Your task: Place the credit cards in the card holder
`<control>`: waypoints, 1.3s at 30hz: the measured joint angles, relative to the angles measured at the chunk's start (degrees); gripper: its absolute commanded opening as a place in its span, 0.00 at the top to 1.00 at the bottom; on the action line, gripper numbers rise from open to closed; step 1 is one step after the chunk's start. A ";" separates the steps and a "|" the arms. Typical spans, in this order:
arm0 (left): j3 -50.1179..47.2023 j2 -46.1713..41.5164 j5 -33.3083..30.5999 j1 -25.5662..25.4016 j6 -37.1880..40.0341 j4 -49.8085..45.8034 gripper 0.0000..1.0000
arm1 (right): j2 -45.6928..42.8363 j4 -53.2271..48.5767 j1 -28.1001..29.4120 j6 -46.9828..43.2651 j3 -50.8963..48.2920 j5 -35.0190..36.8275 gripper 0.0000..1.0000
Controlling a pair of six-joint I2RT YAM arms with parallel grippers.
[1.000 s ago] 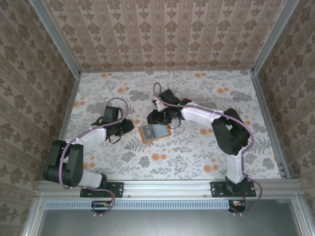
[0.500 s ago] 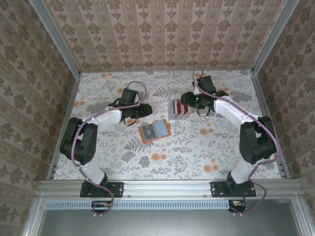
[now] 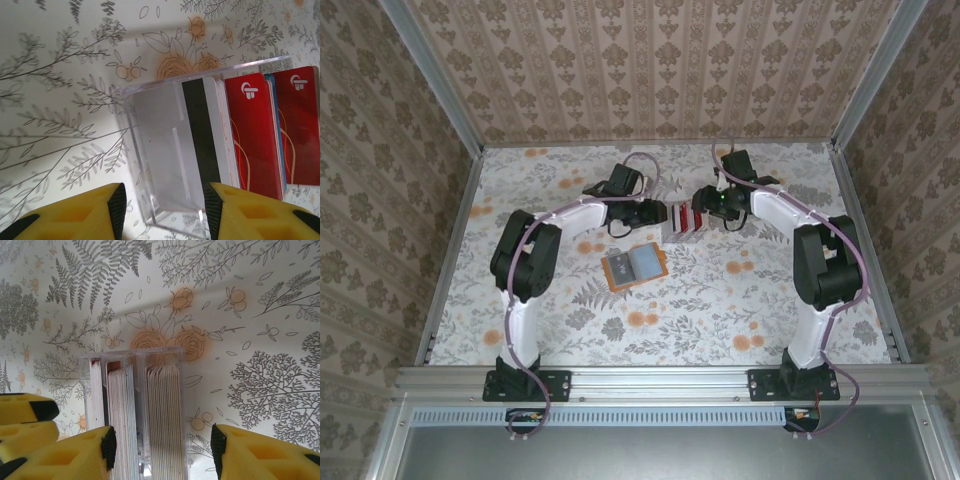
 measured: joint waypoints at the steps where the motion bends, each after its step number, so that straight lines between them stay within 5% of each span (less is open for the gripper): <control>1: 0.57 0.70 0.24 -0.13 0.00 -0.17 0.52 | 0.11 -0.11 0.04 0.00 0.02 -0.44 0.45; 39: 1.97 4.31 2.03 -1.25 -0.09 -0.96 0.52 | 1.84 -4.79 3.45 -2.78 4.85 -1.38 0.46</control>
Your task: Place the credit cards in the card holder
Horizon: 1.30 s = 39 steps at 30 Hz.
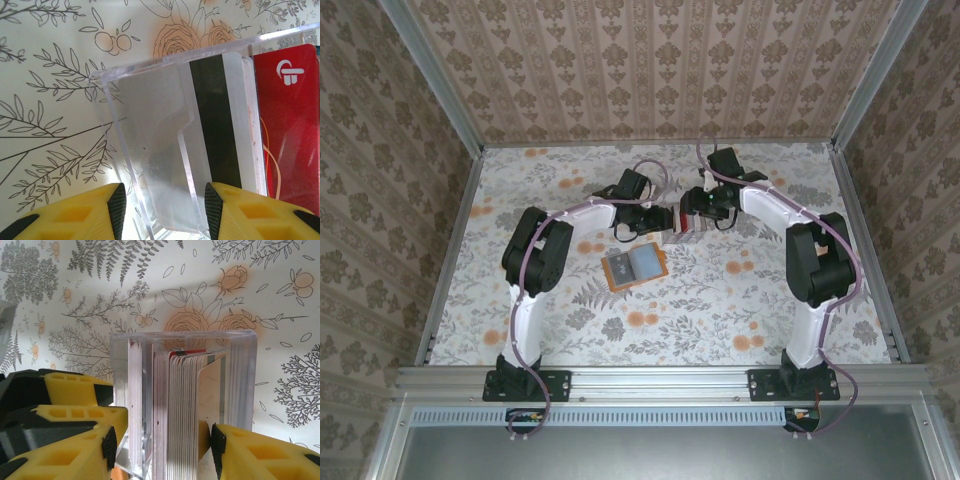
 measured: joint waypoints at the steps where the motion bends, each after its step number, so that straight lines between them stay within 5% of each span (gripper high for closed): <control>1: 0.00 0.00 0.00 0.00 0.00 0.00 0.52 | -0.39 -0.04 0.02 0.00 0.00 0.00 0.46; 8: 0.00 0.00 0.00 0.00 0.00 0.00 0.52 | -1.51 -0.20 0.00 -0.04 0.00 0.02 0.50; 24: 0.00 0.00 0.11 0.00 0.00 -0.07 0.52 | -2.38 -2.99 -0.66 -1.97 -0.09 4.31 0.91; 39: 1.27 -3.76 -0.46 0.13 1.36 -5.22 0.52 | -12.92 -4.70 -1.11 -4.42 -2.12 6.86 0.98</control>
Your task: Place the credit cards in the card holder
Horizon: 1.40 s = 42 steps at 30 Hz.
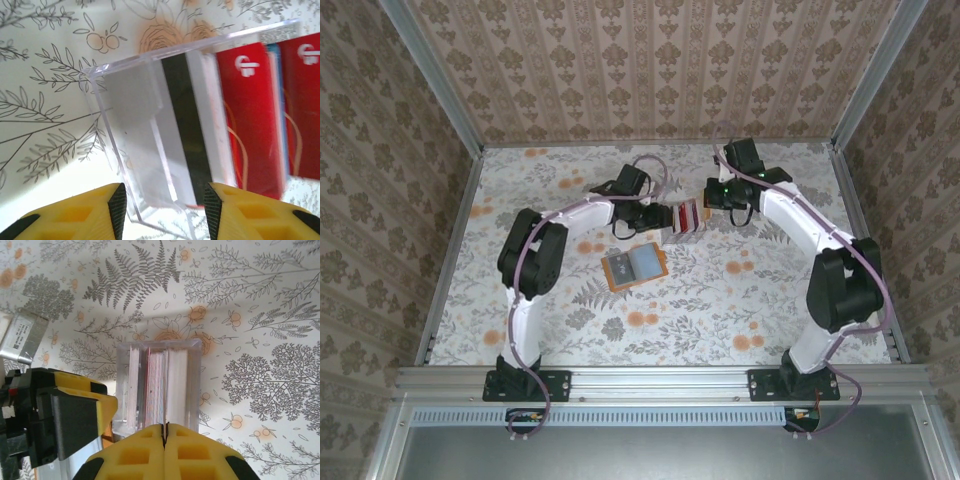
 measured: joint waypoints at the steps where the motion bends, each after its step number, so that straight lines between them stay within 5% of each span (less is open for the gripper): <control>1: -0.24 -1.46 -0.24 0.04 0.15 -0.26 0.52 | -1.03 0.02 0.00 -0.20 -0.42 -0.09 0.98; 11: -13.92 -19.54 -4.04 3.74 0.98 0.04 0.54 | -6.01 2.99 3.56 -0.07 -5.33 -12.70 0.97; 19: -29.33 -25.99 -7.37 5.27 1.05 -1.33 0.59 | 2.82 11.69 11.98 3.43 -8.72 -23.67 0.97; 28: -38.77 -31.54 -9.57 6.95 -0.24 -2.10 0.66 | 10.60 18.91 15.26 7.54 -10.40 -26.95 0.97; 42: -39.91 -29.51 -9.97 7.19 -0.61 -1.36 0.68 | 16.68 21.59 15.56 7.89 -10.32 -27.12 0.97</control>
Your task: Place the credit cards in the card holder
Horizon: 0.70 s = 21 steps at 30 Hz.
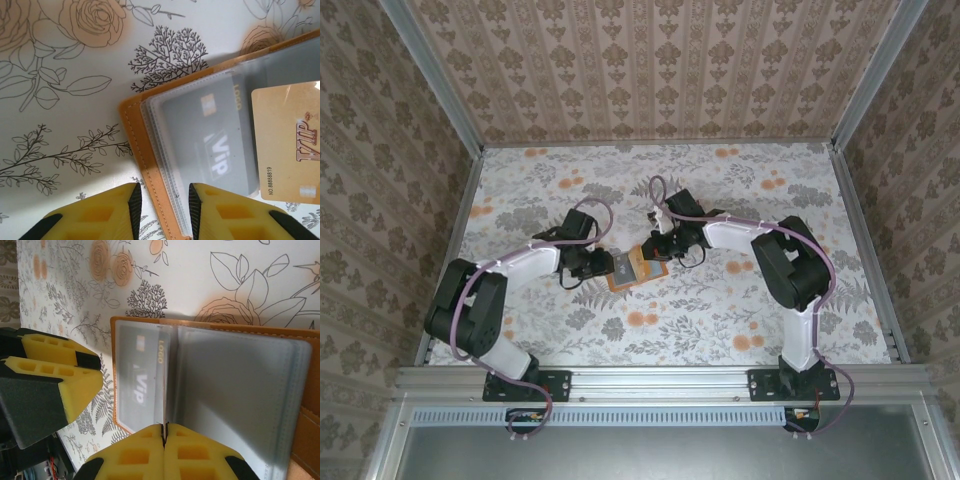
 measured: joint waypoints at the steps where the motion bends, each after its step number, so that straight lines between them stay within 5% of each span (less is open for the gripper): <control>1: 0.00 0.31 0.00 0.00 -0.07 0.04 0.69 | 0.31 0.00 0.07 0.02 0.13 0.00 0.97; 21: 0.00 3.39 1.38 0.33 -0.96 4.26 0.79 | 4.04 -3.82 0.26 -0.15 6.36 -0.04 0.96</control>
